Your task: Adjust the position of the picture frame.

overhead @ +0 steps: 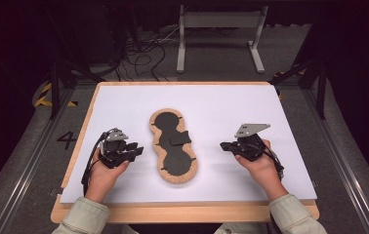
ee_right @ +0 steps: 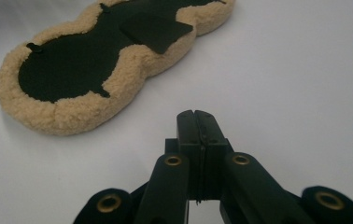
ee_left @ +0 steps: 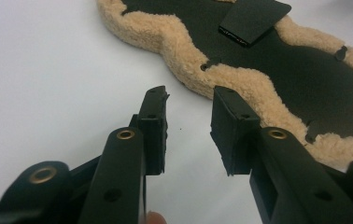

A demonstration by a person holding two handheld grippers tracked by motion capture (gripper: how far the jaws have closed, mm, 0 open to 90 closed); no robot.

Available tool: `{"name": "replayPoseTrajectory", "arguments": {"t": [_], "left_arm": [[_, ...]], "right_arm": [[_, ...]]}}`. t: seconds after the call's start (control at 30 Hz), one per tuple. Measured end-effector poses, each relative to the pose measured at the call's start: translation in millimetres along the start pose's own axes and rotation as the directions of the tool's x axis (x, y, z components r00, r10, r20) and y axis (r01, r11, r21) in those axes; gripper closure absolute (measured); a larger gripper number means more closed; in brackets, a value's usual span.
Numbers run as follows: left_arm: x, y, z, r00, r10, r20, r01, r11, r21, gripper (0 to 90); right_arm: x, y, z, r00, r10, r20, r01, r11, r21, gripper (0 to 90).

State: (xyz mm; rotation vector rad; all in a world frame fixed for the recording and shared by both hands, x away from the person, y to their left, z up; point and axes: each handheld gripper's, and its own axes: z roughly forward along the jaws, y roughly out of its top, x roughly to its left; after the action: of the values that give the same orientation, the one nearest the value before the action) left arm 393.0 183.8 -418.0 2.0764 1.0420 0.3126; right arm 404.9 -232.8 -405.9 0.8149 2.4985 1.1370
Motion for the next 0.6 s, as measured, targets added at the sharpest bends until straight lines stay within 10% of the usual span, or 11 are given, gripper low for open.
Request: {"name": "replayPoseTrajectory", "arguments": {"t": [0.6], "left_arm": [[9.3,-2.6,-1.9,0.9977,-0.065,-0.017,0.065,0.9978,0.008,58.5]], "right_arm": [[40.7,14.2,72.4,0.9920,-0.097,-0.081,0.109,0.982,0.152,90.0]]}}
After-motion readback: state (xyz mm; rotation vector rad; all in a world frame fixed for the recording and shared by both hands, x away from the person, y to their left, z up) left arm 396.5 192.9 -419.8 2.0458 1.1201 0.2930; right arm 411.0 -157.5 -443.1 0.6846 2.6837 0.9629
